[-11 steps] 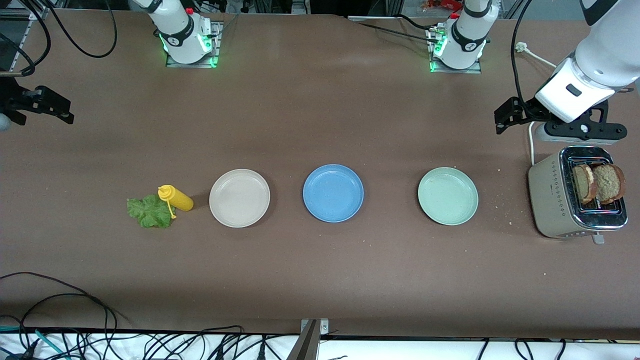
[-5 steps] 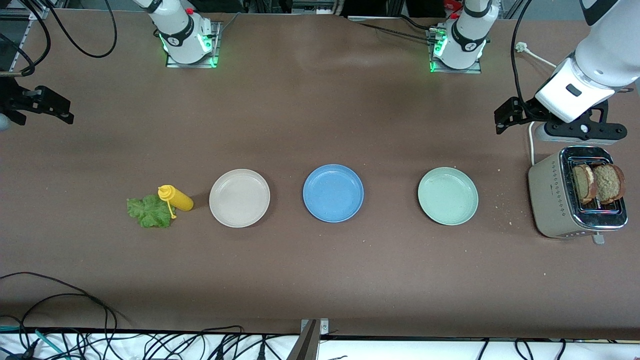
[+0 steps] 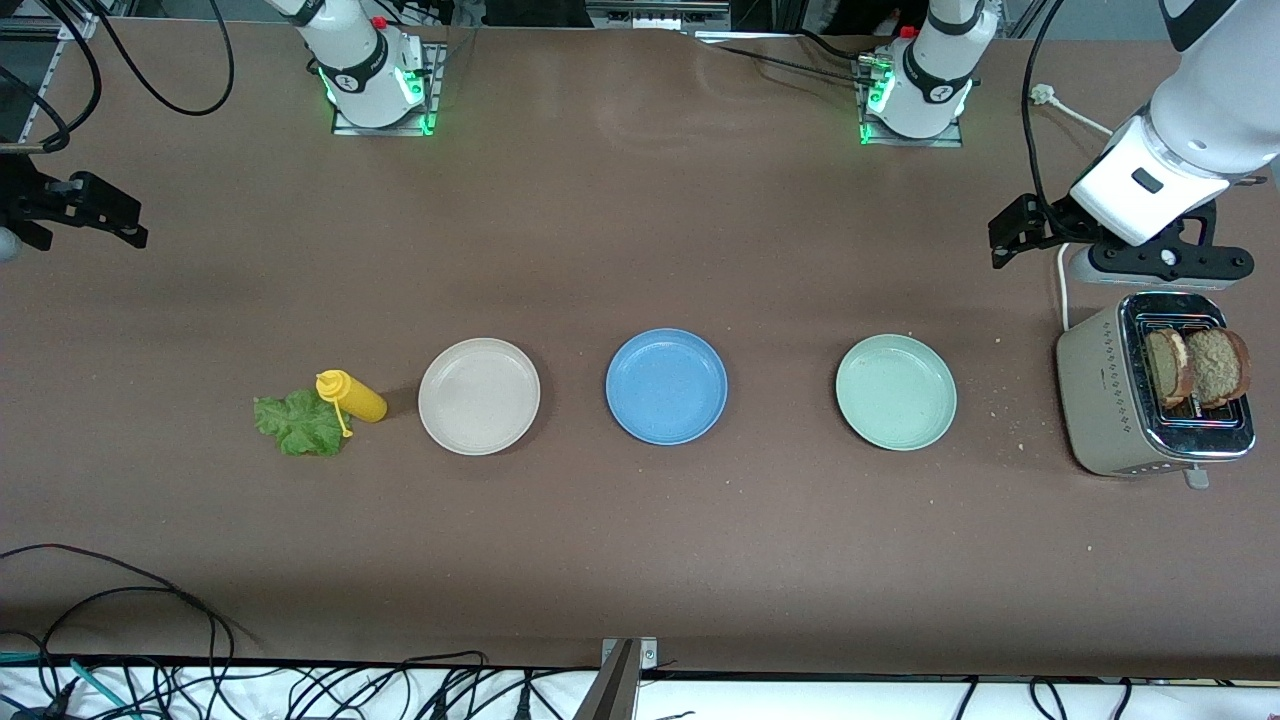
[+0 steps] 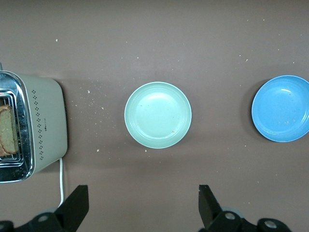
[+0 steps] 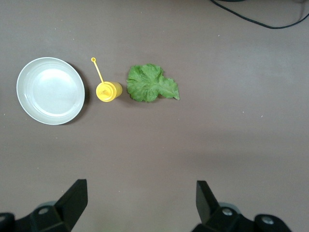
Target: Make sandwich in blue plate with both arms
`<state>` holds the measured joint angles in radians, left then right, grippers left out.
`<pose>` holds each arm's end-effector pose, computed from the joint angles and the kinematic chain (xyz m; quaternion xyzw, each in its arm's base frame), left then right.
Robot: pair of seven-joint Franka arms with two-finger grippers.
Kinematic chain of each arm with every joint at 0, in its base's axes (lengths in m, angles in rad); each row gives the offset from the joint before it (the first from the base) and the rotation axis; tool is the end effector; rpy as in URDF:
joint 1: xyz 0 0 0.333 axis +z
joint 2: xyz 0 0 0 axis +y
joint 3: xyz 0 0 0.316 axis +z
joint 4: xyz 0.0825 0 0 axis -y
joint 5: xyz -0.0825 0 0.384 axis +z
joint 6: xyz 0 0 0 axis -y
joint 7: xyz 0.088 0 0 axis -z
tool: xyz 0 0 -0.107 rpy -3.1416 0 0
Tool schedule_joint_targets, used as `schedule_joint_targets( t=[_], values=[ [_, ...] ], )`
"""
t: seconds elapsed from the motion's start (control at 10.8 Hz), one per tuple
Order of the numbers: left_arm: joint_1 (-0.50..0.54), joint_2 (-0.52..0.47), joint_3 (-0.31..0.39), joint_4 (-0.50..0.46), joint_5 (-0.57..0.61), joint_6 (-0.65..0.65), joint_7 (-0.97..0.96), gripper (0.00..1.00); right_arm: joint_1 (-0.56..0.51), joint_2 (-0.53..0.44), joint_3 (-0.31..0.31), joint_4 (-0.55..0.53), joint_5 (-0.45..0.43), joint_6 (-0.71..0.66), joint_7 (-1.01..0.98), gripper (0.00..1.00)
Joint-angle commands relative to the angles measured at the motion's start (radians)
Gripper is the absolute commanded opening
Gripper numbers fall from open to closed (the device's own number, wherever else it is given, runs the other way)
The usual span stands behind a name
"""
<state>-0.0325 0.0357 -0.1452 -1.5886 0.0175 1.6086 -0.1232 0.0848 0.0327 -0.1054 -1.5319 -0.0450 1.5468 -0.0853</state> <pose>0.5594 -0.0972 0.5995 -0.9996 0.0276 0.0067 0.0072 0.5621 -0.0155 0.6227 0.9992 0.0320 -0.0101 0.0237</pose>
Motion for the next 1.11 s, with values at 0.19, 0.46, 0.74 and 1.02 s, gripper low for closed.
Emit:
schedule_joint_targets(
  t=[0.19, 0.46, 0.74, 1.02],
  values=[
    [0.003, 0.015, 0.006, 0.029, -0.016, -0.024, 0.027, 1.0, -0.004, 0.009, 0.001, 0.024, 0.005, -0.005, 0.007, 1.0],
    [0.008, 0.016, 0.006, 0.029, -0.016, -0.024, 0.024, 1.0, -0.004, 0.009, 0.001, 0.024, 0.005, -0.005, 0.009, 1.0],
    [0.013, 0.018, 0.009, 0.03, -0.016, -0.024, 0.022, 1.0, -0.004, 0.009, 0.001, 0.024, 0.005, -0.005, 0.009, 1.0],
    [0.014, 0.024, 0.012, 0.03, -0.016, -0.024, 0.019, 1.0, -0.005, 0.009, 0.001, 0.024, 0.01, -0.005, 0.007, 1.0]
  ],
)
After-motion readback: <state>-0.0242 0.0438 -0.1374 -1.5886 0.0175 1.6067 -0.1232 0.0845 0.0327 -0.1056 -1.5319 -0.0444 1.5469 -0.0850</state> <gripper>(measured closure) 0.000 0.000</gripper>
